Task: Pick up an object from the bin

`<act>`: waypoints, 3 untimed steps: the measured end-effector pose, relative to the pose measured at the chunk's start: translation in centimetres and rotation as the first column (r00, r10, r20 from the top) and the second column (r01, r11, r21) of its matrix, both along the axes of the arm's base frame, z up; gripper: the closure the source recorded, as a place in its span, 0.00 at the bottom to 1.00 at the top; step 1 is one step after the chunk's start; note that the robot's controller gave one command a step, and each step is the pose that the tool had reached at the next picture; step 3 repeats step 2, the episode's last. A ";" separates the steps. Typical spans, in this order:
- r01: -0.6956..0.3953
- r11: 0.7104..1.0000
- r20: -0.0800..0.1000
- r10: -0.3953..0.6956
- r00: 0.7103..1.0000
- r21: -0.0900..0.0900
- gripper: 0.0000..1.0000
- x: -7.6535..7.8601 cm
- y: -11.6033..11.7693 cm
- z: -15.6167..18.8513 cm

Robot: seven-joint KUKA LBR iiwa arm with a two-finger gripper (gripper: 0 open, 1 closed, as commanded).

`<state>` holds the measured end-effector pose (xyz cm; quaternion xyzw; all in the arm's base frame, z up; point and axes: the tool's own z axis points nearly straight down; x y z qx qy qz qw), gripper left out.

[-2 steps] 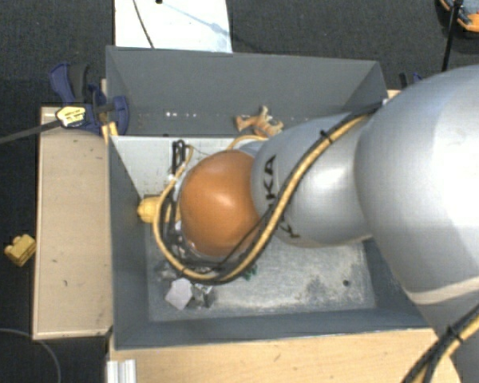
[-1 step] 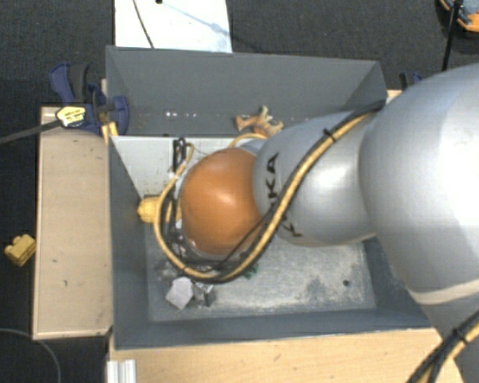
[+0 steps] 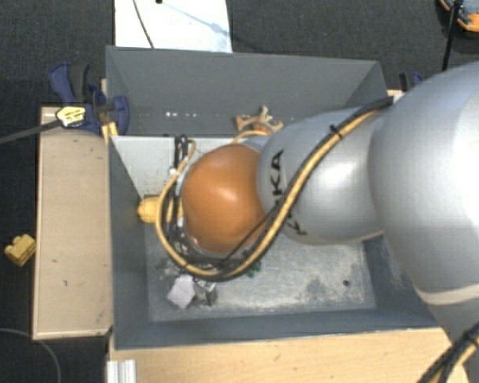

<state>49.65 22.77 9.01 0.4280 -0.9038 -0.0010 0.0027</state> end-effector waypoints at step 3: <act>0.003 1.000 0.010 -0.003 1.000 0.004 1.00 0.2 0.1 3.3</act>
Offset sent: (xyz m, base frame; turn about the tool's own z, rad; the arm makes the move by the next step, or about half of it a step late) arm -0.0002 0.0000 0.0519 0.0000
